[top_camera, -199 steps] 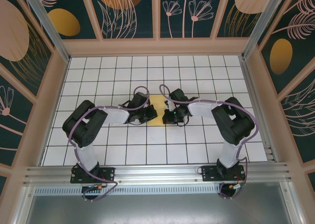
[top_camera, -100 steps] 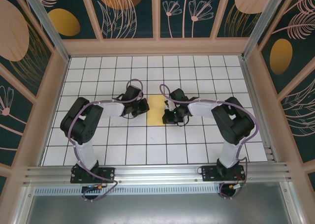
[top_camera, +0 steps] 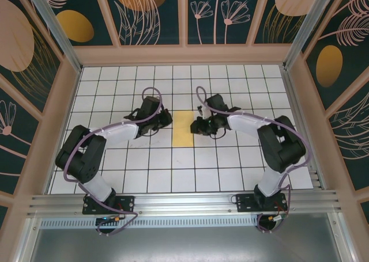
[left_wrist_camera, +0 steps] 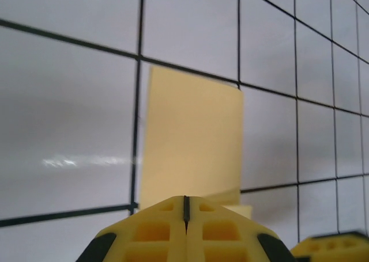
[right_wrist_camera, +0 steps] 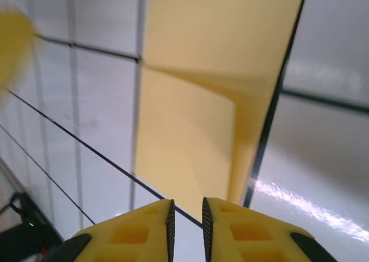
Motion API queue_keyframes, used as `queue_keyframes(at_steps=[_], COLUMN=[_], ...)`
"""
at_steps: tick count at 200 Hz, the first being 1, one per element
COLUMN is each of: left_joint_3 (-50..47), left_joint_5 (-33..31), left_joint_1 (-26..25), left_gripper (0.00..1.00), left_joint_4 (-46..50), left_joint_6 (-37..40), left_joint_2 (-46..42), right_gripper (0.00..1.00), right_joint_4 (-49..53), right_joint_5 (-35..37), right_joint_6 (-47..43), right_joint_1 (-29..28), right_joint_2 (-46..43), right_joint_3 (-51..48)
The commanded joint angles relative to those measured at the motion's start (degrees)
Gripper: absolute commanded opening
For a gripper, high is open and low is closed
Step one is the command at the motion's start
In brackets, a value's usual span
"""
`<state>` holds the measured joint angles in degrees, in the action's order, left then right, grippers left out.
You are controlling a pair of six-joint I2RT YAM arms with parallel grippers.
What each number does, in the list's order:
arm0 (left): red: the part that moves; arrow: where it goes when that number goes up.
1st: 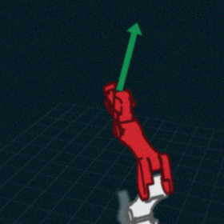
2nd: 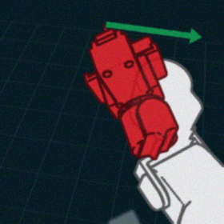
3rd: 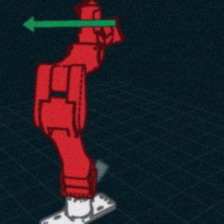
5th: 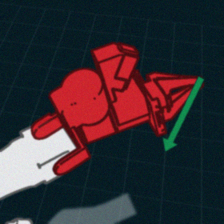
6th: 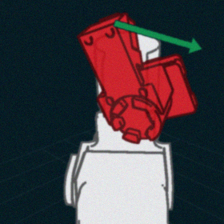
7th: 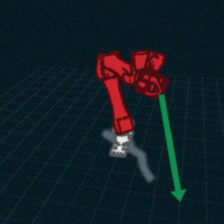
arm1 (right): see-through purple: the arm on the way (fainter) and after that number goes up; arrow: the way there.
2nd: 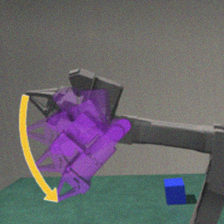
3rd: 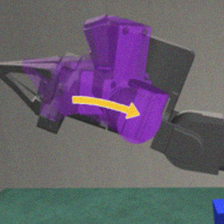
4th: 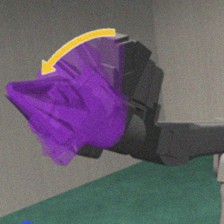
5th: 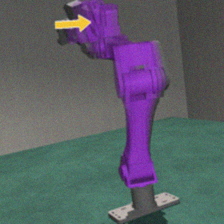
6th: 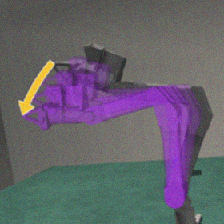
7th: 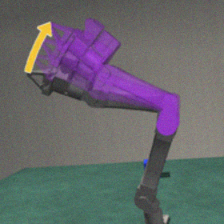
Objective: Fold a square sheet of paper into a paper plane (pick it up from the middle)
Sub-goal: Fold the triangle a second time at the center of the table.
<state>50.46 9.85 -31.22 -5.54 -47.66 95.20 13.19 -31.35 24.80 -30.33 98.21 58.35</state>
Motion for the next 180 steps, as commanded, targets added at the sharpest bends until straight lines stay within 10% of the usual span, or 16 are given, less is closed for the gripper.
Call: queue_keyframes(at_steps=[1,180], left_joint_3=[-1.32,3.96], left_joint_5=[2.41,5.27], left_joint_1=[-2.43,-4.70], left_gripper=[0.05,0.00], left_joint_4=[-3.77,-2.52], left_joint_6=[-2.92,-6.05], left_joint_2=[0.94,14.71], right_gripper=[0.24,0.11], right_joint_4=[-0.44,-0.30], right_joint_5=[1.27,4.75], right_joint_6=[0.35,-0.44], right_joint_1=[1.40,-0.26], right_joint_2=[-3.08,10.98], right_joint_3=[1.78,6.93])
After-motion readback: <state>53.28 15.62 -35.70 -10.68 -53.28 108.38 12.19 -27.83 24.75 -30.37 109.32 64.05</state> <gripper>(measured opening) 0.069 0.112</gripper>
